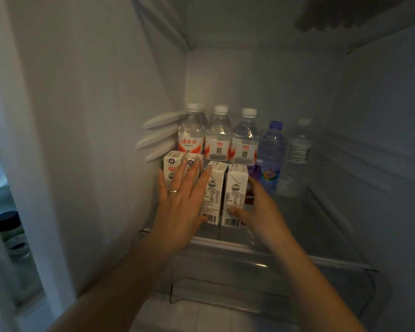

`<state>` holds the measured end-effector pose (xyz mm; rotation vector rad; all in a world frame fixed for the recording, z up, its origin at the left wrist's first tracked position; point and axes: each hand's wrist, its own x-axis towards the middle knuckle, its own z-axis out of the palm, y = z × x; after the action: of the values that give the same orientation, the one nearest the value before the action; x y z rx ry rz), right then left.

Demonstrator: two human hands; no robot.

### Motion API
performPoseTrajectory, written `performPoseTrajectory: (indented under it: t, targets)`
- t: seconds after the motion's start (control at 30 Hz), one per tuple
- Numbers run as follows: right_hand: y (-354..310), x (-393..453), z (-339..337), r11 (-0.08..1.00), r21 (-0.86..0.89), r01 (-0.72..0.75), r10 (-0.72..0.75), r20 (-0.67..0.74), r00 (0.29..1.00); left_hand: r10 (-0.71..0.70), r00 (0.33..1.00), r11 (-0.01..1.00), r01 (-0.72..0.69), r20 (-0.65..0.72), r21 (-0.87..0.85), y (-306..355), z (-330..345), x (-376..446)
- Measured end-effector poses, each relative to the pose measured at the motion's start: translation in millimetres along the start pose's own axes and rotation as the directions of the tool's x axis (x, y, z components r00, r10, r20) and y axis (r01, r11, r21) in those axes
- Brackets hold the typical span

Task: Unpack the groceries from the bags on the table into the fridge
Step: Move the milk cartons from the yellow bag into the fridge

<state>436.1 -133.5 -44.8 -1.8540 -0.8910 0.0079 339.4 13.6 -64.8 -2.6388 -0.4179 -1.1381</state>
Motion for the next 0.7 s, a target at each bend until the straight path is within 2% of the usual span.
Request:
performPoseTrajectory:
  t: [0.37, 0.7]
  targets:
    - [10.8, 31.7, 16.5, 0.999, -0.036, -0.019, 0.018, -0.031, 0.999, -0.067, 0.998, 0.997, 0.067, 0.001, 0.022, -4.3, 16.2, 15.5]
    - [12.5, 37.3, 20.1, 0.993, -0.114, -0.022, 0.011, -0.096, 0.995, -0.105, 0.994, 0.994, 0.105, -0.001, -0.043, -6.2, 20.2, 19.5]
